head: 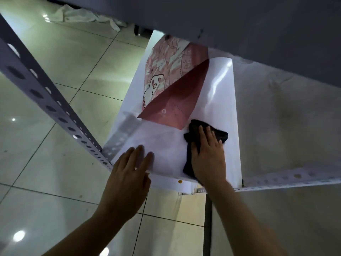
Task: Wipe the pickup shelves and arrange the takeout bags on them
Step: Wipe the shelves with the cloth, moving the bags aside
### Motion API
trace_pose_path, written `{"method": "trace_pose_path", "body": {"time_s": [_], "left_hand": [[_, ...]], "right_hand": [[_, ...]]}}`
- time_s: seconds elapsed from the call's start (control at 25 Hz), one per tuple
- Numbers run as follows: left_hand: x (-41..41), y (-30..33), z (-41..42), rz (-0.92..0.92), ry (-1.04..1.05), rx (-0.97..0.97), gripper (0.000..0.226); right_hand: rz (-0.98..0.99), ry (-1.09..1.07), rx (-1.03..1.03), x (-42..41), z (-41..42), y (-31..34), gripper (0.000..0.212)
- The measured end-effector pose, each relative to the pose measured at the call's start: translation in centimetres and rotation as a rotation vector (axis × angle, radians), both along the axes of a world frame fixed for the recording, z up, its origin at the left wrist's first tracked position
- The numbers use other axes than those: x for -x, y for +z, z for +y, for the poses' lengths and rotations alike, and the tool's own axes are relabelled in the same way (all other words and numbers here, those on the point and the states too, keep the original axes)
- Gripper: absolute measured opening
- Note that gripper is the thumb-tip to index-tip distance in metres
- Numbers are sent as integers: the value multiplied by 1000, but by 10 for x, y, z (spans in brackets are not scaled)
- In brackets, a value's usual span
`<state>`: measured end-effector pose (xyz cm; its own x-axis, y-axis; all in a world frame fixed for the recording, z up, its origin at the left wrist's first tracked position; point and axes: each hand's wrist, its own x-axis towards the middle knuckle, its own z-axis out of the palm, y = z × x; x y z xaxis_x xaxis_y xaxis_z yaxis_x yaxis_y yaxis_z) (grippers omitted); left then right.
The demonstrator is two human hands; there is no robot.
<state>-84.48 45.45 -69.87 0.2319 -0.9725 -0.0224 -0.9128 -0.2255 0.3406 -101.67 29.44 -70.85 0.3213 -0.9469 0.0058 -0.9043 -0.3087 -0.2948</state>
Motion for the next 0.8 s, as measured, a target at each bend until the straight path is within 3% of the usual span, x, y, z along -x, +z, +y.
{"method": "trace_pose_path", "body": {"time_s": [0.08, 0.36, 0.48, 0.64, 0.8], "left_hand": [[0, -4, 5, 9, -17, 6, 72], [-13, -19, 13, -35, -127, -7, 83], [-15, -17, 13, 4, -145, -16, 83], [-13, -8, 23, 81, -133, -4, 77], [-9, -9, 40, 130, -122, 15, 79]], "right_hand": [[6, -3, -11, 5, 19, -2, 57], [22, -131, -139, -4, -72, 17, 62], [15, -196, -54, 2, -18, 7, 66], [0, -243, -19, 8, 37, 5, 57], [-25, -107, 30, -32, 77, 0, 53]]}}
